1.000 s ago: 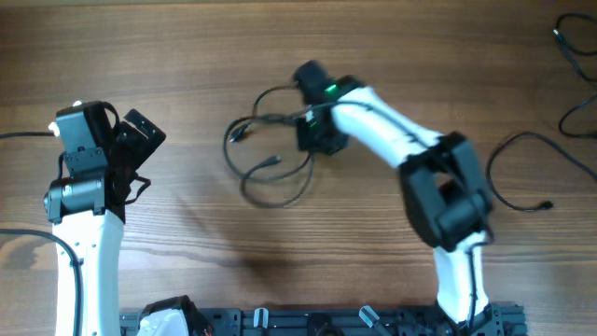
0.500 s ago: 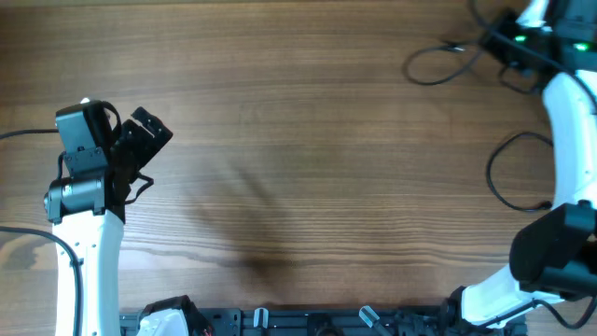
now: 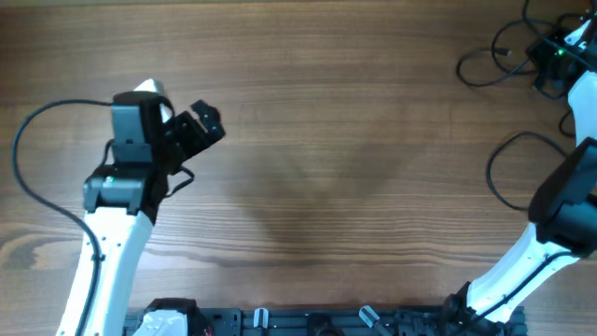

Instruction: Untangle cables

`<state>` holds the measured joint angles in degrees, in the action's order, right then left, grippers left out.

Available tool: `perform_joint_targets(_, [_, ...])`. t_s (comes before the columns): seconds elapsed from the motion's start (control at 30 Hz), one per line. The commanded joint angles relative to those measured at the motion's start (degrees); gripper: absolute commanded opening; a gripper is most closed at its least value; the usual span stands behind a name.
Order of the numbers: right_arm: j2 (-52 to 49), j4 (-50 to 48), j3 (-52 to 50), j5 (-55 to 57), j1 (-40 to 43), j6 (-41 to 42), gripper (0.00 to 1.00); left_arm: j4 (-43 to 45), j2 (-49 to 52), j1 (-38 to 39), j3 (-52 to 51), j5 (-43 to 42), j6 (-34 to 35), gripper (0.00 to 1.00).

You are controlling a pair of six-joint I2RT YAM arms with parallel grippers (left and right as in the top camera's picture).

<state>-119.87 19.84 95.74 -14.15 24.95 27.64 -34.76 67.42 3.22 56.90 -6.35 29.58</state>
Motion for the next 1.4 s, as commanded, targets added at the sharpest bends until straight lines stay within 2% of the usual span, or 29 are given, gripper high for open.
perform_joint_targets(0.0, [-0.3,-2.3,0.3,-1.0,-0.1,0.9,1.0,2.1,2.5,3.8,0.4,-0.7,-0.7,1.0])
perform_joint_targets(0.17, [4.6,-1.6,0.3,-0.7,0.4,0.9,1.0,4.5,5.7,7.1,0.4,-0.7,-0.7,1.0])
perform_joint_targets(0.3, [13.6,-0.9,0.3,5.6,1.3,0.8,1.0,5.9,6.9,8.1,0.4,-0.7,-0.7,1.0])
perform_joint_targets(0.4, [19.5,0.8,0.3,5.2,1.6,-0.6,1.0,6.6,6.8,8.2,0.4,-0.7,-0.9,1.0])
perform_joint_targets(0.5, [24.7,5.4,0.3,0.8,1.5,-4.3,1.0,7.8,6.8,8.2,0.4,-0.7,-1.1,0.99])
perform_joint_targets(0.67, [29.8,16.2,0.3,-12.1,0.7,-15.6,1.0,10.8,3.4,9.8,0.6,-2.4,-8.4,0.97])
perform_joint_targets(0.73, [31.0,21.1,0.3,-14.4,-0.5,-19.0,1.0,11.5,0.6,10.9,0.6,-2.4,-9.9,1.0])
perform_joint_targets(0.9, [33.0,31.8,0.3,-13.7,-7.3,-26.8,1.0,10.8,-5.7,12.1,0.6,-2.4,-9.9,1.0])
perform_joint_targets(1.17, [38.6,39.5,0.3,-4.6,-19.1,-27.6,1.0,3.7,-5.5,12.1,0.5,-2.4,-9.7,1.0])
perform_joint_targets(1.37, [44.9,42.9,0.3,-4.9,-20.2,-27.0,1.0,2.7,-4.8,12.1,0.5,-2.4,-9.7,1.0])
